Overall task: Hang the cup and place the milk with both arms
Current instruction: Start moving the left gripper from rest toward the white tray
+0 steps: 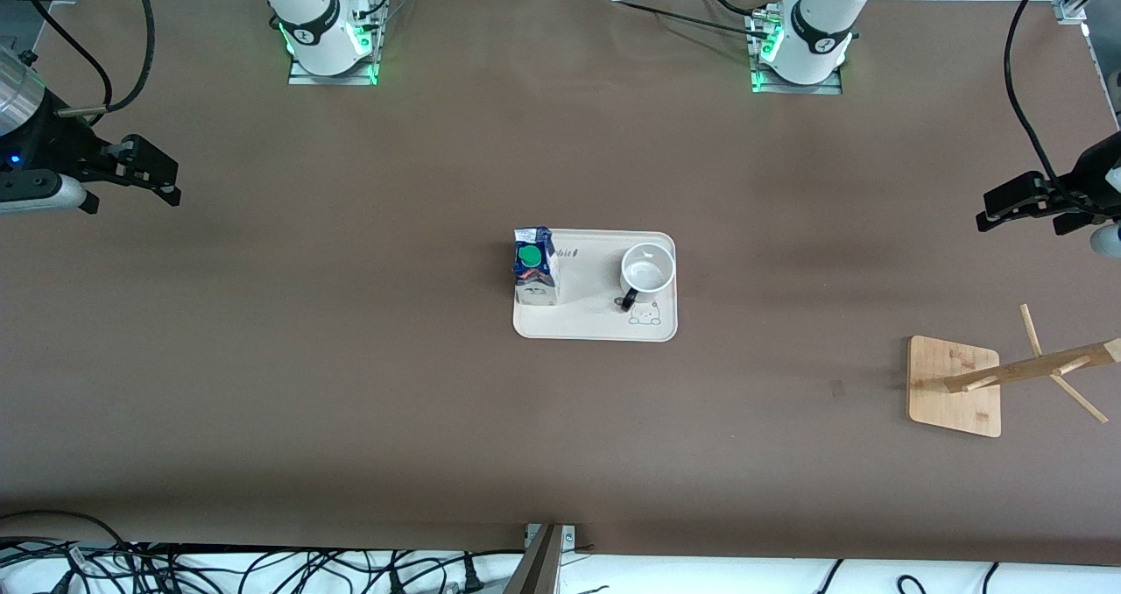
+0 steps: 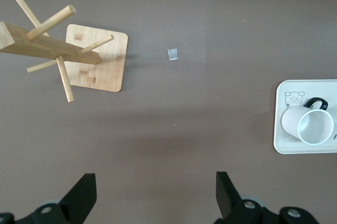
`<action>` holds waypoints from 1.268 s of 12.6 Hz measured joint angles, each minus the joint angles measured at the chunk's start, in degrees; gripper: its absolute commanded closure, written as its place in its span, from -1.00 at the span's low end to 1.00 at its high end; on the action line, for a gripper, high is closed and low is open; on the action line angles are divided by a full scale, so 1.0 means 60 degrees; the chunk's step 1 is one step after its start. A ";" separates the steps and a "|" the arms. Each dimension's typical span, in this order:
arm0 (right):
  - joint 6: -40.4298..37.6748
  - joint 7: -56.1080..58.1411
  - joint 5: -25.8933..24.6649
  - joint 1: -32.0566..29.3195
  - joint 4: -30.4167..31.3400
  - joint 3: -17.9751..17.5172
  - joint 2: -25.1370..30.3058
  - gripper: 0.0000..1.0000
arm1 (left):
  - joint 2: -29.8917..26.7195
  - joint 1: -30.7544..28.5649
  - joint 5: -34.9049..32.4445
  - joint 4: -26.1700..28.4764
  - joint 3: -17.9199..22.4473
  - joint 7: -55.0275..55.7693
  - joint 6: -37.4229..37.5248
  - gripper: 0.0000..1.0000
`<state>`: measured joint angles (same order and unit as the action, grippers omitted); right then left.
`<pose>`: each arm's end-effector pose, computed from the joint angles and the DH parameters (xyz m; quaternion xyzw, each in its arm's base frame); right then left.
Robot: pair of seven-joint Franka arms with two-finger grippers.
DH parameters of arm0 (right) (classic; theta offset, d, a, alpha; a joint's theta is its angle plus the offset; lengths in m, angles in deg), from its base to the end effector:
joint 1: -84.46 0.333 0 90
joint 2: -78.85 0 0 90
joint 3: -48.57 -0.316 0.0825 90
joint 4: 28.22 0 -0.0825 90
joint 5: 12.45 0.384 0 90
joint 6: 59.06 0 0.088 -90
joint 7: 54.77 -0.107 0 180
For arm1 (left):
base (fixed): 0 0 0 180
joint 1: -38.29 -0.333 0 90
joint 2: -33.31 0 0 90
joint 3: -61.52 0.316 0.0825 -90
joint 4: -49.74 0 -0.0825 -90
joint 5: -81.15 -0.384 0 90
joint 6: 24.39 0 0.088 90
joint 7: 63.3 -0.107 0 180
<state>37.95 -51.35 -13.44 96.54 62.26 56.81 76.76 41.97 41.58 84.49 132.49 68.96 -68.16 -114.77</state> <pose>0.5759 0.0385 0.6113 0.9971 0.0641 0.0390 0.0111 0.6001 0.0313 0.5982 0.9998 -0.0064 -0.0068 0.0200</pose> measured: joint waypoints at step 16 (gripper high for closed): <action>0.0000 0.0000 0.0000 -0.0011 0.0000 0.0007 -0.0006 -1.00 | 0.0006 0.0102 -0.0197 0.0010 -0.0563 0.0004 0.0687 -1.00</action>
<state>37.95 -51.35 -13.44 96.47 62.26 56.85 76.73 42.01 42.20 83.31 132.55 65.58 -68.14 -110.65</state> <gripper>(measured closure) 0.000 0.000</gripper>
